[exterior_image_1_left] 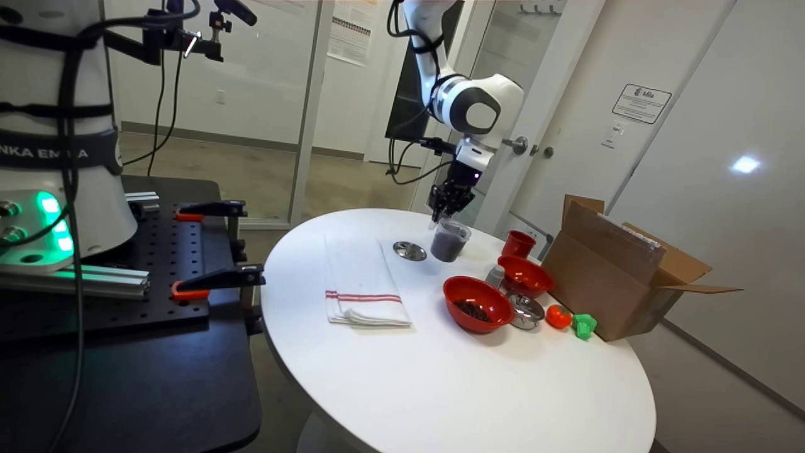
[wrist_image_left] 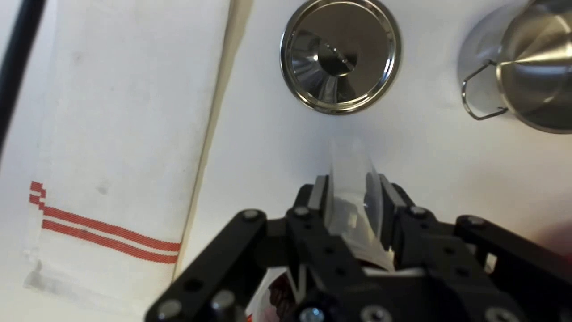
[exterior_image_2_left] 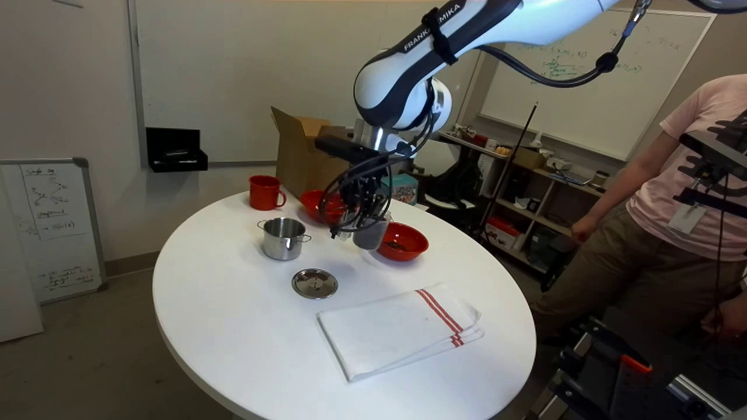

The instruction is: Pour some of the things in the jug into the bowl

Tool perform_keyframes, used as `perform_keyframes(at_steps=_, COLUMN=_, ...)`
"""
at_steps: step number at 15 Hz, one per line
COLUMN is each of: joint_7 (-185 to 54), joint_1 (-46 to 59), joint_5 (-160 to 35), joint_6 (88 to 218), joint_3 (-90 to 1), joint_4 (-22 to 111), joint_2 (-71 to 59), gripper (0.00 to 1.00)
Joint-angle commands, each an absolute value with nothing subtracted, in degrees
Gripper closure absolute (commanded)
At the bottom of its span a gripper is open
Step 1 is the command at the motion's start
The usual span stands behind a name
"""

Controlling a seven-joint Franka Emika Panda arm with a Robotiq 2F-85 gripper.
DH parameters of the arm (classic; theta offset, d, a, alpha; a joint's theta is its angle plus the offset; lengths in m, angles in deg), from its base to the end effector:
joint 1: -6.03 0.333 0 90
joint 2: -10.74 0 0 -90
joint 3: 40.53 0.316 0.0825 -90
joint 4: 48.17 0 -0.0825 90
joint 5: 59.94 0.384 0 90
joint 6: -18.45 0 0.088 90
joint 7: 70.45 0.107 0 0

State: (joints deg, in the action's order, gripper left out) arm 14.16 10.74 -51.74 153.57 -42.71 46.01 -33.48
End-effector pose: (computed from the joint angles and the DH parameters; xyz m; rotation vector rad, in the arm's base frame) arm 0.6772 0.0345 0.1580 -2.2579 2.1608 0.1399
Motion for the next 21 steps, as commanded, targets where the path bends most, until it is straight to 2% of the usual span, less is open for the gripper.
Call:
perform_keyframes(at_steps=1, joint_7=4.67, joint_1=5.35, joint_5=-46.23, joint_6=149.45, joint_3=-39.4, joint_4=43.12, joint_2=-32.83, gripper=0.93)
perform_keyframes(at_steps=10, joint_7=-7.09, joint_1=-2.09, joint_5=-33.19, joint_6=134.99, joint_3=-38.02, joint_4=37.03, joint_2=-32.99, gripper=0.93)
perform_keyframes(at_steps=21, joint_7=-18.9, joint_1=-10.5, joint_5=-10.38, joint_6=135.15, joint_3=-39.75, joint_4=46.84, joint_2=-25.4, gripper=0.93)
